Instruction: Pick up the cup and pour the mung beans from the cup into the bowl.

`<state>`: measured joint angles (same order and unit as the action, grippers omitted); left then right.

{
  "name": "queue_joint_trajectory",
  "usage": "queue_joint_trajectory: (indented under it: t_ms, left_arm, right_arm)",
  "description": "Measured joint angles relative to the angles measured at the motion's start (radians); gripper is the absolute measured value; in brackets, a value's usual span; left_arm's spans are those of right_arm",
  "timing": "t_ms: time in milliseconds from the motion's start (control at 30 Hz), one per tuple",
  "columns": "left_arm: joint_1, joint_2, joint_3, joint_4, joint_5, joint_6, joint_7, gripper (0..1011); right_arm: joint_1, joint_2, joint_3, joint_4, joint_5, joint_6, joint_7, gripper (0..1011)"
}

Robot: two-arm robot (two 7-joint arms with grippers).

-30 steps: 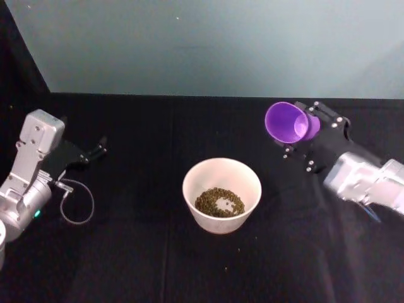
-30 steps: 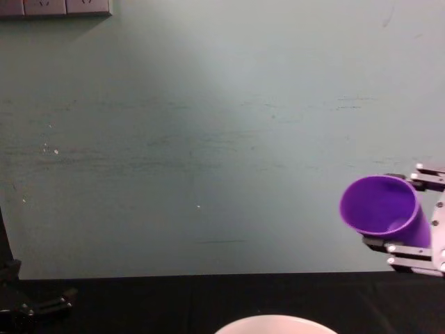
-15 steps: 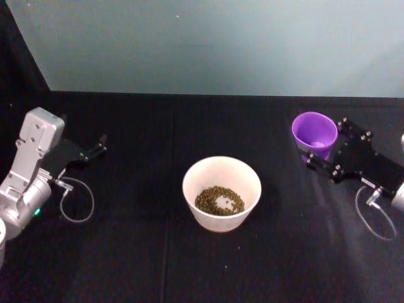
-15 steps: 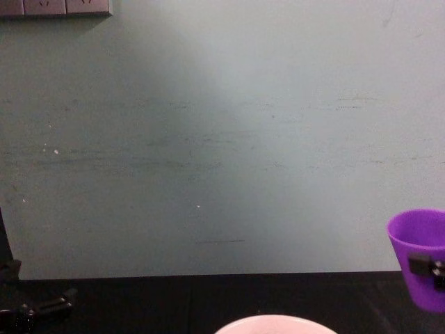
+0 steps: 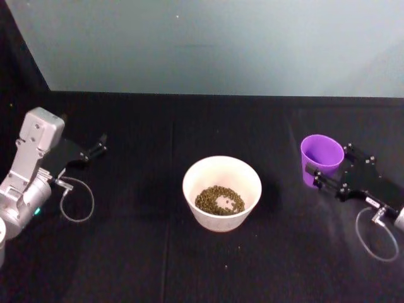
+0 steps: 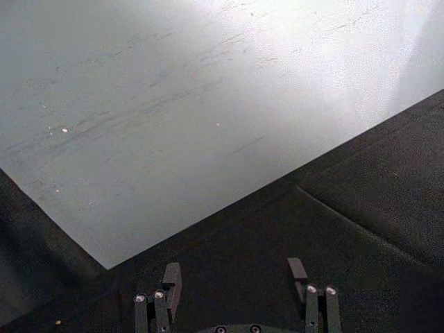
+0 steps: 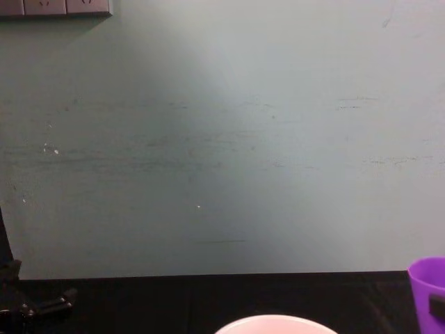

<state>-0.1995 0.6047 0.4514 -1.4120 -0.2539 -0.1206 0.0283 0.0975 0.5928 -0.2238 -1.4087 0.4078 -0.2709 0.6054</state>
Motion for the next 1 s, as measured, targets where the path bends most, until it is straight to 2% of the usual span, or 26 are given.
queue_joint_trajectory:
  t_ms: [67,100,200,433,1000]
  left_arm:
    - [0.000,0.000,0.000,0.000,0.000,0.000,0.000,1000]
    - [0.000,0.000,0.000,0.000,0.000,0.000,0.000,1000]
    - [0.000,0.000,0.000,0.000,0.000,0.000,0.000,1000]
    - [0.000,0.000,0.000,0.000,0.000,0.000,0.000,1000]
    - [0.000,0.000,0.000,0.000,0.000,0.000,0.000,1000]
  right_arm:
    - [0.000,-0.008,0.001,0.020,0.041,0.017,0.028,726]
    - [0.000,-0.008,0.001,0.020,0.041,0.017,0.028,726]
    - [0.001,-0.013,0.002,0.042,0.088,0.047,0.054,726]
    - [0.003,-0.014,-0.005,0.070,0.129,0.079,0.069,724]
    - [0.022,-0.008,-0.040,0.102,0.126,0.057,0.093,726]
